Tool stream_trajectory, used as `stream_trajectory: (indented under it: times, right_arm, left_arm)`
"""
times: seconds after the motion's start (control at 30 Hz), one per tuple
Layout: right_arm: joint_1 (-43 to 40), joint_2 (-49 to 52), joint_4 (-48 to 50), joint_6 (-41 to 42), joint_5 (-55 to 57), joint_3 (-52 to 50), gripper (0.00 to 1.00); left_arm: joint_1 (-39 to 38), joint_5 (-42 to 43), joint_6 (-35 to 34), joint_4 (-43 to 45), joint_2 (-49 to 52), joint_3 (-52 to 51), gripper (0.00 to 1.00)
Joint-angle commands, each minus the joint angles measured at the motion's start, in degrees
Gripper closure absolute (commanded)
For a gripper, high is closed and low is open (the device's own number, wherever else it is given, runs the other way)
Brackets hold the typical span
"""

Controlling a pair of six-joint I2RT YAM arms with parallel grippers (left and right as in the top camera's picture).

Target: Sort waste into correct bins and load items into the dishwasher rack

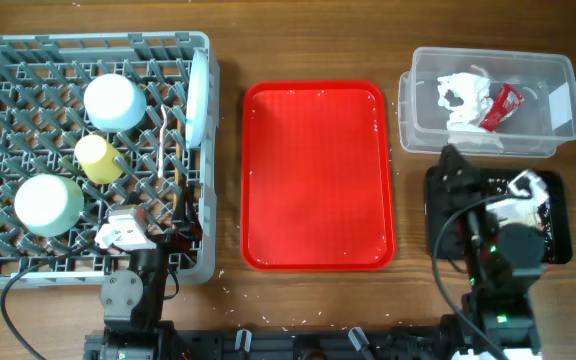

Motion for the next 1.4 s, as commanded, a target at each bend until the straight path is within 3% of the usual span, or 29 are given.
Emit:
stream_trajectory:
  times: [0.0,0.1,0.23,0.57,0.87,1.1,1.23,1.37]
  right_arm:
    - [-0.1,-5.1,1.8,-0.7,-2.0,-5.9,0.00]
    - [-0.1,-9.2,1.6,-2.1,-2.3,-8.3,0.00]
    - [-0.1,-14.3,0.2,-14.1,-6.3,-8.7,0.00]
    - [-0.1,-20.3,0.9,-14.8,-4.6,-14.4,0.00]
    - [-0.1,-25.4,-1.4,-42.6,-4.0,-14.4,0.00]
    - [-0.1,-25.4,-1.7,-42.9,-1.4,-14.4,0.00]
    - [-0.1,-25.4,-1.7,-54.6,-1.2,-14.4,0.00]
    - [-0.1,-25.4,-1.7,-52.1,-1.5,-14.4,0.00]
  left_arm:
    - [-0.3,-0.7,-0.7,0.1,-0.6,-0.4,0.00]
    - [-0.3,-0.7,-0.7,0.1,-0.6,-0.4,0.00]
    - [-0.3,-0.7,-0.7,0.1,-0.6,-0.4,0.00]
    - [-0.3,-0.7,-0.7,0.1,-0.6,-0.4,0.00]
    - [-0.3,-0.7,-0.7,0.1,-0.6,-0.4,0.00]
    - [-0.3,-0.7,-0.7,0.1,-0.6,-0.4,0.00]
    - [-0.3,-0.7,-0.7,0.1,-0.6,-0.4,0.00]
    - [-0.3,-0.7,-0.7,0.1,-0.6,-0.4,0.00]
